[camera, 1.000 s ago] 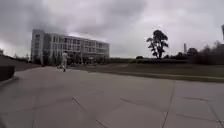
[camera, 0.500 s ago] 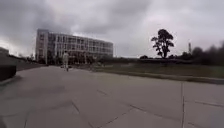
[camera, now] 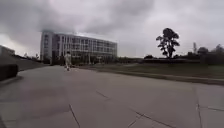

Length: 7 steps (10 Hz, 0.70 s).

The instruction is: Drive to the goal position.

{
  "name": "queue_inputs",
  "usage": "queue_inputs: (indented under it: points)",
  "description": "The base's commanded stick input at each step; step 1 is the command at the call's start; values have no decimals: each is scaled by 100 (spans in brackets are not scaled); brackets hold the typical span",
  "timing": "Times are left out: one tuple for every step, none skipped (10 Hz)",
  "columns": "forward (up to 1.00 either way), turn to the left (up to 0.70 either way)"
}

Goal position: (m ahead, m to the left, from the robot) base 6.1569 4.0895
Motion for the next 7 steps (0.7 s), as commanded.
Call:
queue_inputs:
  points:
    - [49, 18]
    - [49, 18]
    - [49, 18]
    - [49, 18]
    - [49, 18]
    - [49, 18]
    - [49, 18]
